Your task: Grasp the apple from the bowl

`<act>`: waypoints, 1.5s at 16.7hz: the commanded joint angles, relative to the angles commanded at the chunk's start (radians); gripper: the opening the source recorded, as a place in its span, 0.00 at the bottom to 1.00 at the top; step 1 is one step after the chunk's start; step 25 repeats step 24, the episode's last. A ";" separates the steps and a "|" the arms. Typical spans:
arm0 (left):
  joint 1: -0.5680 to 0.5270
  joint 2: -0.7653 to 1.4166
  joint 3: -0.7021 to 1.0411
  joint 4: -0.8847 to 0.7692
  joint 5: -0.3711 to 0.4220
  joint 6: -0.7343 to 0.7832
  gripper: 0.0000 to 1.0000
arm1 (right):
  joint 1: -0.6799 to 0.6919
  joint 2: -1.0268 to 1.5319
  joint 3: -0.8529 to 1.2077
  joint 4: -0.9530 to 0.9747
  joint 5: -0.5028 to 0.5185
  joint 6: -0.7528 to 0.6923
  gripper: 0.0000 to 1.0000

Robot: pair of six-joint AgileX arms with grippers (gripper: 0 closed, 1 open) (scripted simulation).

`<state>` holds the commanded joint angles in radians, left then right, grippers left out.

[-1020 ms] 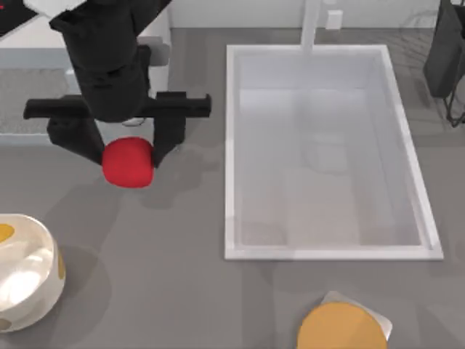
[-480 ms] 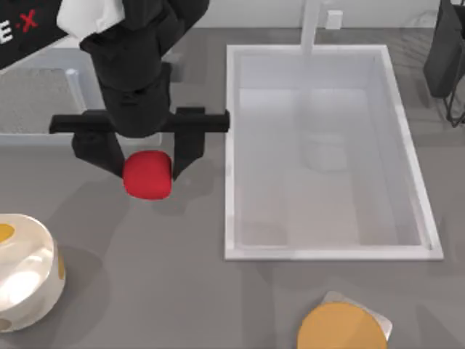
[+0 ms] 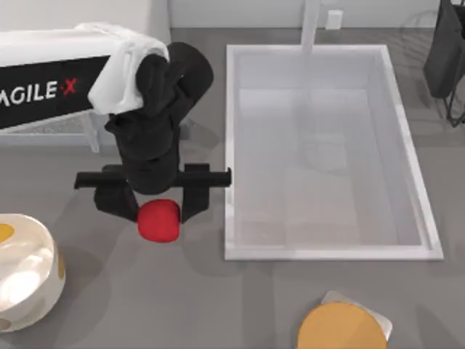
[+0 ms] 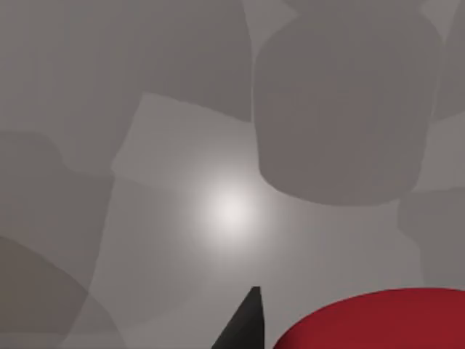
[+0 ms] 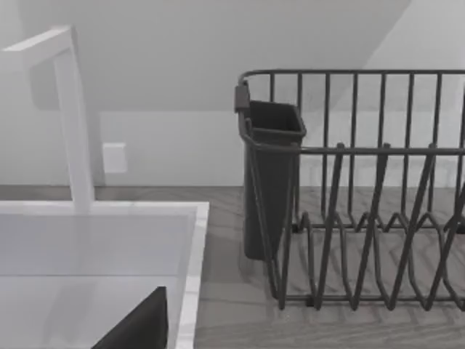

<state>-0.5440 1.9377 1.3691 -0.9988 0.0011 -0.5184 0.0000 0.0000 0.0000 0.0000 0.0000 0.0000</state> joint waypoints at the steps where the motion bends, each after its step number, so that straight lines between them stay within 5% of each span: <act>1: 0.000 0.003 -0.016 0.017 0.000 0.000 0.00 | 0.000 0.000 0.000 0.000 0.000 0.000 1.00; 5: 0.000 0.004 -0.023 0.024 0.000 0.000 0.00 | 0.000 0.000 0.000 0.000 0.000 0.000 1.00; 18: 0.000 0.004 -0.023 0.024 0.000 0.000 0.98 | 0.000 0.000 0.000 0.000 0.000 0.000 1.00; 25: 0.000 0.004 -0.023 0.024 0.000 0.000 1.00 | 0.000 0.000 0.000 0.000 0.000 0.000 1.00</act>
